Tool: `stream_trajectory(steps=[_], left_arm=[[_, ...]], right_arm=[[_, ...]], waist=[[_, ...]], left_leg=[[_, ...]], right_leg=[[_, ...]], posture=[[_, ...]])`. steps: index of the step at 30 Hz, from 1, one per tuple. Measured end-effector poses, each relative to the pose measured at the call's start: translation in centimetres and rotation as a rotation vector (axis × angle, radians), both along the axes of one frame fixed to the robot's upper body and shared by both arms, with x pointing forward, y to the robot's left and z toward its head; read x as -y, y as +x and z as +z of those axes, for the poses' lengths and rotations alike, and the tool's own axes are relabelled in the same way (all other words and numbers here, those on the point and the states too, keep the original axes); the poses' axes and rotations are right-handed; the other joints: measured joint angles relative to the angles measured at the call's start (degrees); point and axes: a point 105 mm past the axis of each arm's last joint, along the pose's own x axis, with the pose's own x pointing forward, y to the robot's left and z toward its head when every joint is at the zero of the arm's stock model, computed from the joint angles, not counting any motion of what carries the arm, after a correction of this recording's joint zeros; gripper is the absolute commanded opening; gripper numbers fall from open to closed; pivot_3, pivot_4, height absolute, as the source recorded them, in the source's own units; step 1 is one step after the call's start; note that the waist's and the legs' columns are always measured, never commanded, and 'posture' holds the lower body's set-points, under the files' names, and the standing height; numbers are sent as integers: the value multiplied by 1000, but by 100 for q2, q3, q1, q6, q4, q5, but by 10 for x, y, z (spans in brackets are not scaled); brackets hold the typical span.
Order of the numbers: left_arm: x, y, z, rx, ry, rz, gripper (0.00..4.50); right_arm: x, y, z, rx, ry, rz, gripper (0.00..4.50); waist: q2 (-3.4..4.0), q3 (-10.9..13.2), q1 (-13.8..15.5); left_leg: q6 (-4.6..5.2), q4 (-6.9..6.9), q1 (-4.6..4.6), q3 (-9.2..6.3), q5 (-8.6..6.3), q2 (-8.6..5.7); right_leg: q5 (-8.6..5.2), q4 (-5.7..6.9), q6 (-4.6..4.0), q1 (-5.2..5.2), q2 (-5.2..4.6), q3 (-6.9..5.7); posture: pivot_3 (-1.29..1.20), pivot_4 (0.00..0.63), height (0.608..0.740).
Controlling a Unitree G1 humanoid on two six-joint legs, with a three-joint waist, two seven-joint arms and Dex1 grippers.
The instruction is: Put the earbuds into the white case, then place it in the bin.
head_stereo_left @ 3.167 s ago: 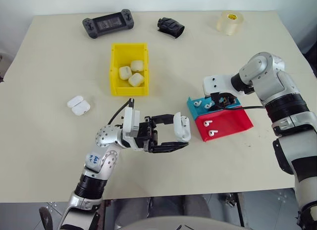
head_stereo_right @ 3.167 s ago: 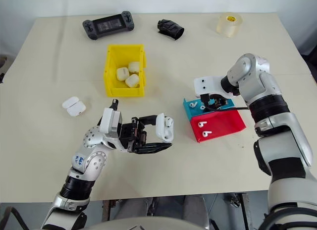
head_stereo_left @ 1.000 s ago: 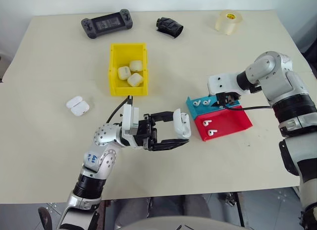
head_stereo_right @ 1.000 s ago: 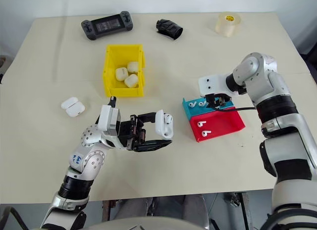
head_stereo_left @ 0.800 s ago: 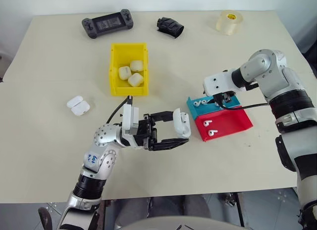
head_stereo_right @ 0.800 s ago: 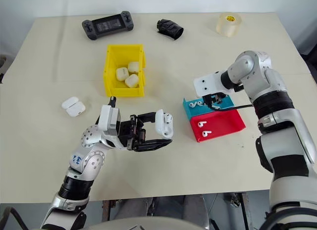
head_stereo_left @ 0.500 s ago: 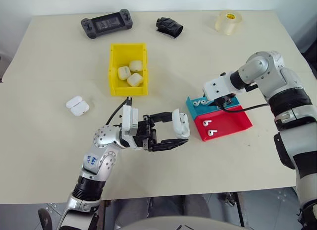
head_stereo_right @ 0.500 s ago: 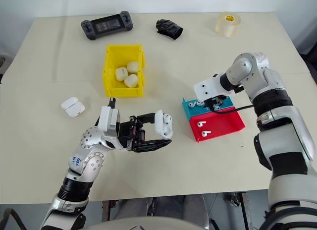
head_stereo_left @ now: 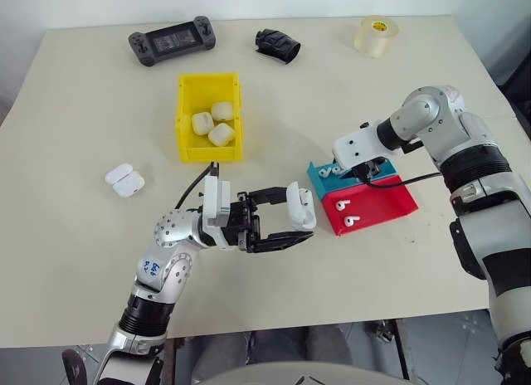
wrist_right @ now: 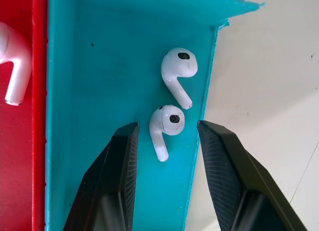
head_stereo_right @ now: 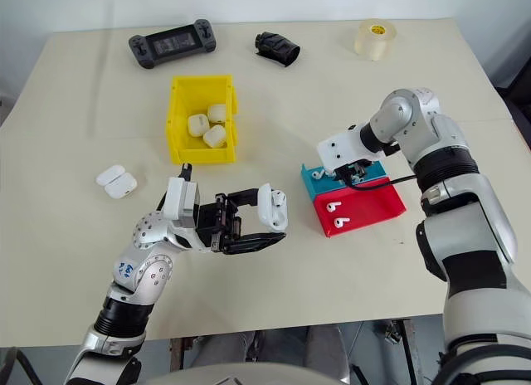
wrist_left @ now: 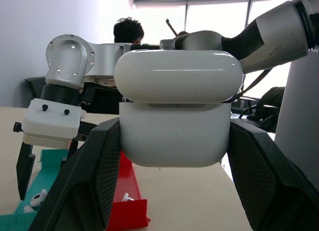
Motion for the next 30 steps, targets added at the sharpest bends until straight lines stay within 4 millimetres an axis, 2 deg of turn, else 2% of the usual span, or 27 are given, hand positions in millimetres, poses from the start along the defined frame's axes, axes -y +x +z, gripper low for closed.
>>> stream_trajectory(steps=[4, 12, 17, 22, 27, 30], left_arm=[[0, 0, 0, -1, -2, 5, 2795], [0, 0, 2, 5, -4, 6, 2795], [0, -1, 2, 8, -1, 6, 2795], [-1, -1, 2, 12, 4, 8, 2795], [-2, 0, 3, 15, 5, 8, 2795], [-2, 4, 4, 21, 9, -2, 2795]], right_arm=[[-4, -1, -2, -17, -5, 15, 494], [-3, 0, -2, -19, 8, 1, 495], [-1, 3, 4, -25, 77, -59, 495], [16, 3, 35, -16, 267, -186, 495], [33, -9, 55, -53, 506, -294, 495], [38, -23, 69, -107, 733, -366, 495]], waist=[[0, 0, 1], [1, 0, 2], [1, 0, 3], [2, 0, 11], [1, 0, 17], [2, 1, 47]], left_leg=[[0, 0, 0, -1, 0, 0], [0, 1, 1, -1, 0, 0], [0, 0, 0, -1, 0, 0], [0, 1, -1, -3, 0, -2], [0, 2, -3, -2, 0, -2], [0, 6, -8, -4, 0, -2]], right_leg=[[0, 1, 0, 0, 1, 0], [0, 1, 0, 1, 1, 0], [0, 1, 0, 0, 1, 0], [1, 1, -1, 0, 1, 2], [1, 1, -1, 2, 0, 4], [2, 1, -1, 2, -2, 5]], posture=[[0, 150, 740], [0, 150, 740], [0, 150, 740], [0, 150, 740], [0, 150, 740], [0, 150, 740]])
